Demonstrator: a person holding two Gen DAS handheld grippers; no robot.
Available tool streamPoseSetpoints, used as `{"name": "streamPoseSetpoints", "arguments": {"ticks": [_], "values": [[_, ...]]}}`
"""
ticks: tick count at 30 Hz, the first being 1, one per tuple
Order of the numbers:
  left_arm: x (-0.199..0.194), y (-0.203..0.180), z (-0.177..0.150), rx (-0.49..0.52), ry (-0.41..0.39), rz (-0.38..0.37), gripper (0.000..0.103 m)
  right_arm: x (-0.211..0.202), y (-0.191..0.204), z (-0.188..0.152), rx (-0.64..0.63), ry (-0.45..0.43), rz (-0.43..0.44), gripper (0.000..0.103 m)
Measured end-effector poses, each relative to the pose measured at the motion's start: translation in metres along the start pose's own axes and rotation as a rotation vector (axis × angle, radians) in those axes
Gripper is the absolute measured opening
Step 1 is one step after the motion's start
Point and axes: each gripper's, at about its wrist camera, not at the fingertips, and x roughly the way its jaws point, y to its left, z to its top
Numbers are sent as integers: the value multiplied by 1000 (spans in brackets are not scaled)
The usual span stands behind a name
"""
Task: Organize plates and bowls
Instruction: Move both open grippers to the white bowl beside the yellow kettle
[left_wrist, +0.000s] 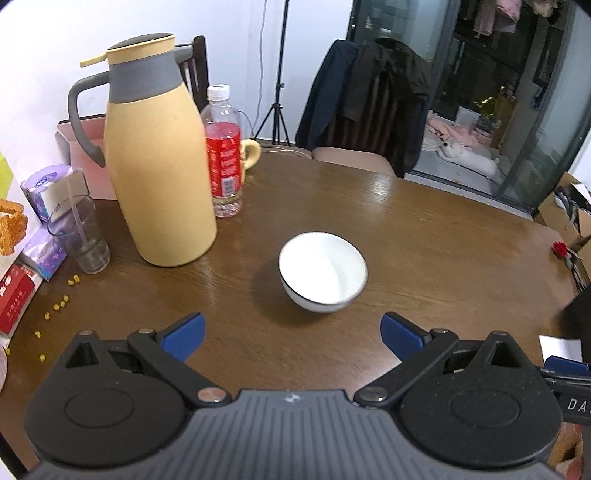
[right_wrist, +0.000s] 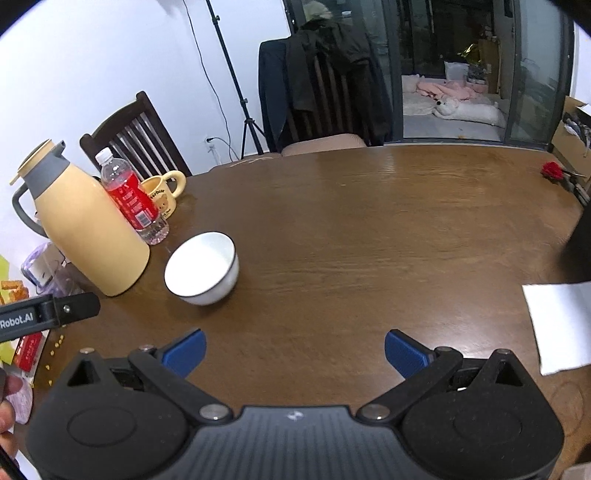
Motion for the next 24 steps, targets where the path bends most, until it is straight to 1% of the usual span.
{"name": "streamPoseSetpoints", "arguments": {"ticks": [5,11,19,24], "values": [[23,14,19,-21,18,15,103,25,15,22,-5,29,11,103],[56,26,38,-44,60,19,103,58,31,45,-6,73,36,103],[103,34,53,-59,108,24,103,106,50,65,-40,124,48,103],[129,37,58,-72,139,33,103,135,57,76,-54,147,38,103]]}}
